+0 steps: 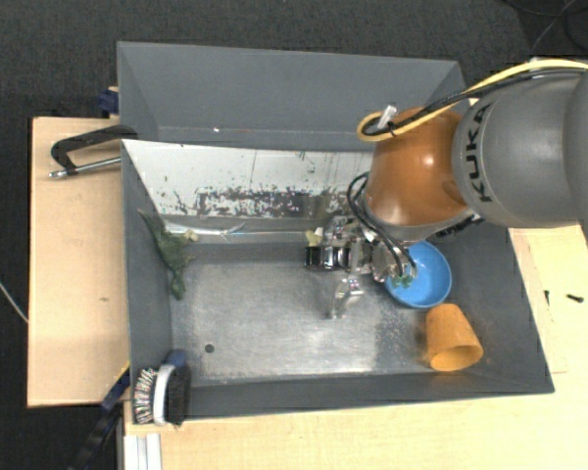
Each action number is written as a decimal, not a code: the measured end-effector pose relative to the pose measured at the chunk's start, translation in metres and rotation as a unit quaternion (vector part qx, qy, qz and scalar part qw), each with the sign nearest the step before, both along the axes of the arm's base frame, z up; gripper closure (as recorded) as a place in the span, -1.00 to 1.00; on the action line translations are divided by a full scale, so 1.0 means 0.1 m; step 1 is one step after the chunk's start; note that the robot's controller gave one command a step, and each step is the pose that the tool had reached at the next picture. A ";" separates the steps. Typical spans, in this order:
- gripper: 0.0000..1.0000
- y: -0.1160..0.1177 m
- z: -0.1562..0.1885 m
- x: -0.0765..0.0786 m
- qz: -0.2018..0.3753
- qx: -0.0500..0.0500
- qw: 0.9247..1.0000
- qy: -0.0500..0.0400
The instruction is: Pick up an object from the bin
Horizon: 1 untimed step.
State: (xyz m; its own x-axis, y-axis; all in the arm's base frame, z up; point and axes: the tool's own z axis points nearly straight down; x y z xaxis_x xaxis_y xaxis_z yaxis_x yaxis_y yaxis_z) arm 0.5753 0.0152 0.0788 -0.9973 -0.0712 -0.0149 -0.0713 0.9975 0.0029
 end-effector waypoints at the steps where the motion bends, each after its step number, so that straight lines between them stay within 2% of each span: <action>1: 1.00 0.00 0.02 0.02 -0.001 0.000 1.000 -0.003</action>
Offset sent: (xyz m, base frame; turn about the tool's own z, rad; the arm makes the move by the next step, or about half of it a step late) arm 0.0000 0.0000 0.0000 0.0000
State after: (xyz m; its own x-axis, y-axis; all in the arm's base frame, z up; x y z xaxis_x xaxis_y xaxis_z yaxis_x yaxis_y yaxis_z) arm 0.5770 0.0151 0.0804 -0.9973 -0.0698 -0.0211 -0.0698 0.9976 0.0023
